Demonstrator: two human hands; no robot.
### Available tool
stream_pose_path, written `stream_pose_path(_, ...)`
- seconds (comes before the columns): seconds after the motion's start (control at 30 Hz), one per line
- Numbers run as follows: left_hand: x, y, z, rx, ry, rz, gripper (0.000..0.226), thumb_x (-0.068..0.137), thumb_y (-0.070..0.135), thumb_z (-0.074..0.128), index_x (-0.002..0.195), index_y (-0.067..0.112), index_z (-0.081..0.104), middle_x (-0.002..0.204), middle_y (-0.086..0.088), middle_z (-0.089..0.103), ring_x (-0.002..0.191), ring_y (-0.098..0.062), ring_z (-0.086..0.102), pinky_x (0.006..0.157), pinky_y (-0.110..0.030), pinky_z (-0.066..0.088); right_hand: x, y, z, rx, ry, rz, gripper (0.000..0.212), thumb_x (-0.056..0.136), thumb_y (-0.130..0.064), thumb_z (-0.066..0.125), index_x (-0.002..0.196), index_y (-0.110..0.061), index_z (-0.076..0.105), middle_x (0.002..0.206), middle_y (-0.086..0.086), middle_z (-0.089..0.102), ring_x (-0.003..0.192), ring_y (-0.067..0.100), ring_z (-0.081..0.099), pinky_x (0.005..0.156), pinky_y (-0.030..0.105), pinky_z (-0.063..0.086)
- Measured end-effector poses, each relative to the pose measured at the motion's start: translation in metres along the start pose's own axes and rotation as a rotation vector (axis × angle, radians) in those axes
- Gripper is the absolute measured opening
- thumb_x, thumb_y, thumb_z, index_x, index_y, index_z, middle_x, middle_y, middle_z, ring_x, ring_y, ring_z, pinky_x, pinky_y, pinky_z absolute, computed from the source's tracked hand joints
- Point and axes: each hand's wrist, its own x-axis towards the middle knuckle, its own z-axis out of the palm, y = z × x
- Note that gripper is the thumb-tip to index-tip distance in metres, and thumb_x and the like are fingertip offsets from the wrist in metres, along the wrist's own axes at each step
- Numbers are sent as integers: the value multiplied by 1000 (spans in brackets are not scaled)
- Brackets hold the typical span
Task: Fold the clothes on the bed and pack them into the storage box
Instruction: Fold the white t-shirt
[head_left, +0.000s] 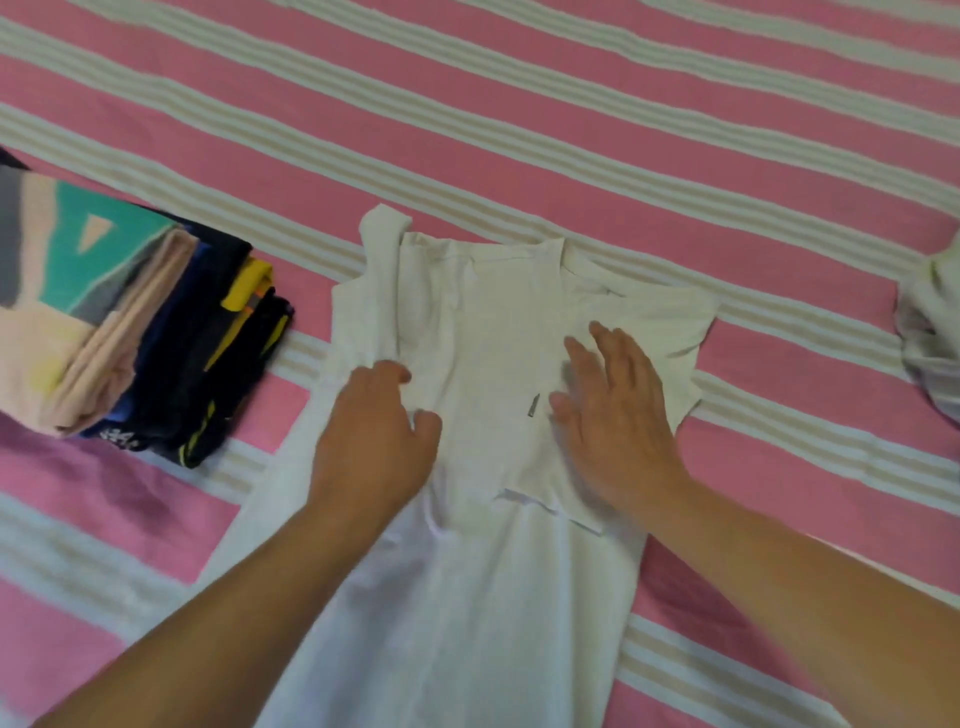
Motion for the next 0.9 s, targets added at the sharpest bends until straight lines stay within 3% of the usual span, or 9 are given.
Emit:
stream_pose_path(0.07,48,-14,-16,3,123,1,50,96,15,54,145,9,43,140,-13,48,129,-30,45,106,-41,38,1,11,22,-106,-137,17,69,104,-54,14,158,-12,20,166,15,12,153,34,8,123,52,15)
stream_pose_path(0.17,118,-27,-20,90,40,-90,60,104,24,48,156,4,25,154,-20,34,140,-37,34,113,-45,31,8,19,41,-162,-165,38,71,103,-57,13,159,-14,16,167,14,10,154,32,8,124,50,12)
stream_pose_path(0.27,156,-36,-17,161,-85,-243,58,100,40,55,143,4,39,136,-19,47,116,-41,53,86,-47,48,8,20,47,-184,-192,39,73,101,-59,10,160,-16,15,167,12,9,154,30,6,125,47,8)
stream_pose_path(0.4,151,-40,-33,-297,-15,-395,38,101,24,55,131,1,54,125,-18,62,112,-38,61,95,-46,53,19,8,27,-161,-320,107,80,94,-65,2,161,-20,7,168,7,-5,155,26,-7,124,41,-4)
stream_pose_path(0.5,98,-7,-37,-493,160,-56,21,105,22,49,123,13,53,115,-1,58,100,-19,54,81,-26,41,20,-20,-21,363,-295,435,68,103,-56,29,159,-19,19,168,3,3,155,24,5,125,40,7)
stream_pose_path(0.57,55,14,-41,-436,15,377,22,104,20,50,126,19,51,115,9,52,100,-10,50,80,-22,35,10,-41,-55,1014,-133,768,57,104,-48,42,152,-17,36,161,6,31,147,25,32,122,42,26)
stream_pose_path(0.67,21,-1,-20,-34,-276,721,26,103,27,52,129,26,48,157,2,36,146,-23,33,113,-31,31,-14,-49,-69,1589,-153,1009,51,91,-52,63,125,-14,59,122,8,62,114,26,62,103,39,48)
stream_pose_path(0.77,-8,-56,-17,148,-265,700,60,96,29,65,151,28,39,170,-3,9,156,-27,6,124,-40,8,-20,-61,-63,1746,-292,1064,48,73,-50,84,96,-16,59,91,0,47,79,19,50,74,29,42)
stream_pose_path(0.9,-47,-152,-38,141,-193,440,82,69,18,89,142,21,50,144,-10,45,126,-35,48,98,-52,51,7,-81,-45,1574,-43,1231,23,84,-5,72,106,-7,63,98,12,70,88,25,69,82,41,59)
